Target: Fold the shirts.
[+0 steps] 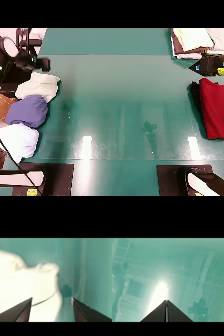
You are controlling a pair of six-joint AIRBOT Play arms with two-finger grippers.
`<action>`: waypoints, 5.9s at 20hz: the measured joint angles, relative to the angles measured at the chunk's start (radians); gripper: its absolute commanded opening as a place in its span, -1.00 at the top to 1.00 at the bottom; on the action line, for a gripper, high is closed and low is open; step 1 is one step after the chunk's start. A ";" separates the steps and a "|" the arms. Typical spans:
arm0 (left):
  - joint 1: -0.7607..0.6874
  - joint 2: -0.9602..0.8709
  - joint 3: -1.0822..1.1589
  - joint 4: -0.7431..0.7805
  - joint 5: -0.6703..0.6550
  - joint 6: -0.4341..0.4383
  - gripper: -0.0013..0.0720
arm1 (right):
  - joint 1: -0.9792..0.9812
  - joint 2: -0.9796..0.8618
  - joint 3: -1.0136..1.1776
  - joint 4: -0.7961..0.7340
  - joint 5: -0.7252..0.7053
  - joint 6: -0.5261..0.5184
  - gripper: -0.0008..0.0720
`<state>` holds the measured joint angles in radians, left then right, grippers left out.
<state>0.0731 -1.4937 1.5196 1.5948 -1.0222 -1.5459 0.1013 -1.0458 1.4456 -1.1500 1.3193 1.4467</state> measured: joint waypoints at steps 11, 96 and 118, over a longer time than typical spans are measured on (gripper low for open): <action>0.105 -0.061 -0.092 0.027 0.032 -0.024 0.89 | 0.000 0.000 0.002 0.000 -0.024 0.000 0.92; -0.248 0.149 -0.263 -0.348 0.000 0.140 0.88 | 0.280 -0.390 -0.612 0.497 -0.315 -0.079 0.29; -0.248 0.614 0.091 -0.148 0.111 0.106 0.89 | 0.058 0.014 0.253 -0.040 -0.106 -0.001 0.93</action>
<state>-0.1749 -0.8795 1.6108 1.4467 -0.9112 -1.4399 0.1589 -1.0313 1.6989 -1.1896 1.2129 1.4456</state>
